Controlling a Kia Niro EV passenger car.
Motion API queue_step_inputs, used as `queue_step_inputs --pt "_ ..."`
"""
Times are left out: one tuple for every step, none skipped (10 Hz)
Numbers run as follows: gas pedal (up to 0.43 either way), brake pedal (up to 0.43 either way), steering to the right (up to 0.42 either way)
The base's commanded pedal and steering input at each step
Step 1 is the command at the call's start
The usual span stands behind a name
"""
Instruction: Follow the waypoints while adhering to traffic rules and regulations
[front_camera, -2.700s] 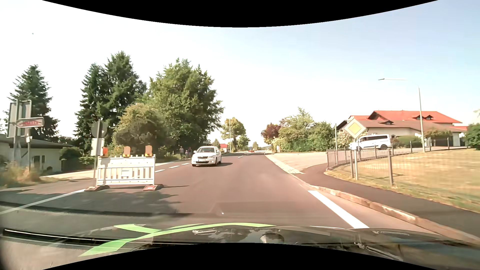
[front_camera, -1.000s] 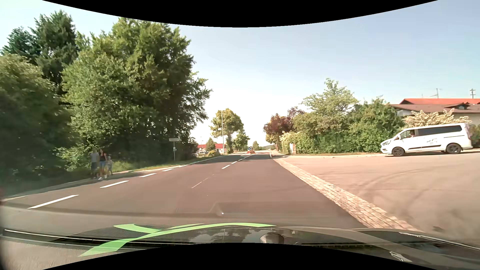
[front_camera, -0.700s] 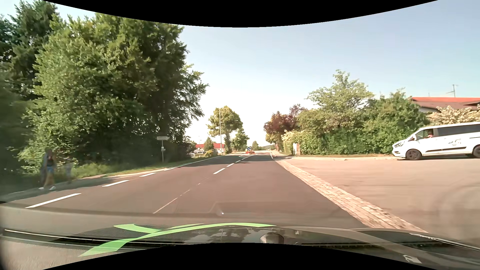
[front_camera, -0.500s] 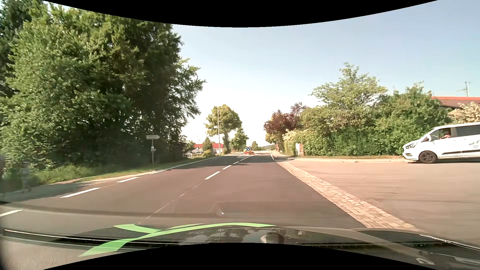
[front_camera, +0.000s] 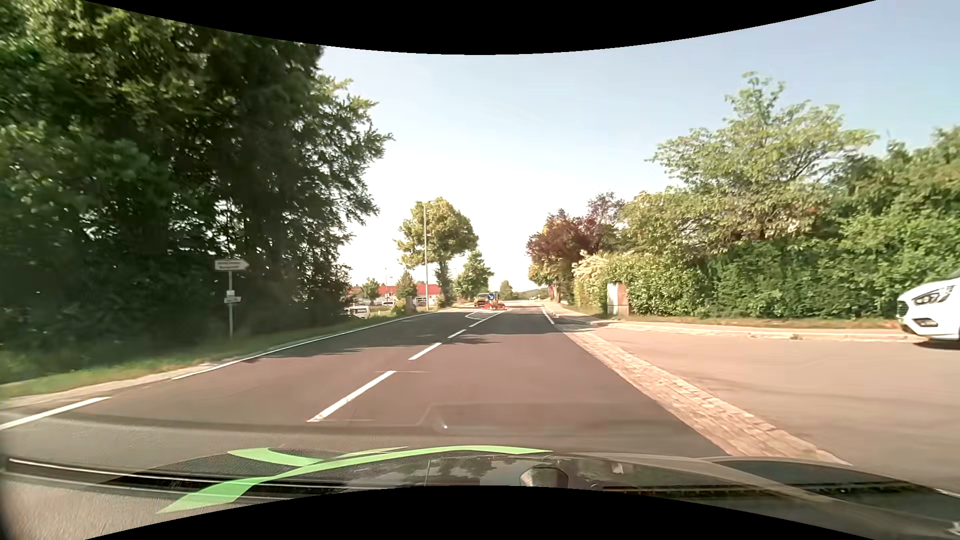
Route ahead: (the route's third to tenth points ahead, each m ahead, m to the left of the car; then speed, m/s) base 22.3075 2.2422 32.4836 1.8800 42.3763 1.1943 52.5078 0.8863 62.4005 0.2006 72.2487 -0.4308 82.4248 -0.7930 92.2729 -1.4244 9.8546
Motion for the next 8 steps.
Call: queue_step_inputs --pt "0.13 0.0 0.004" --pt "0.13 0.0 0.004" --pt "0.13 0.0 0.004" --pt "0.13 0.0 0.004" --pt "0.13 0.0 0.004" --pt "0.13 0.0 0.005" --pt "0.138 0.0 0.005" --pt "0.157 0.0 0.005"
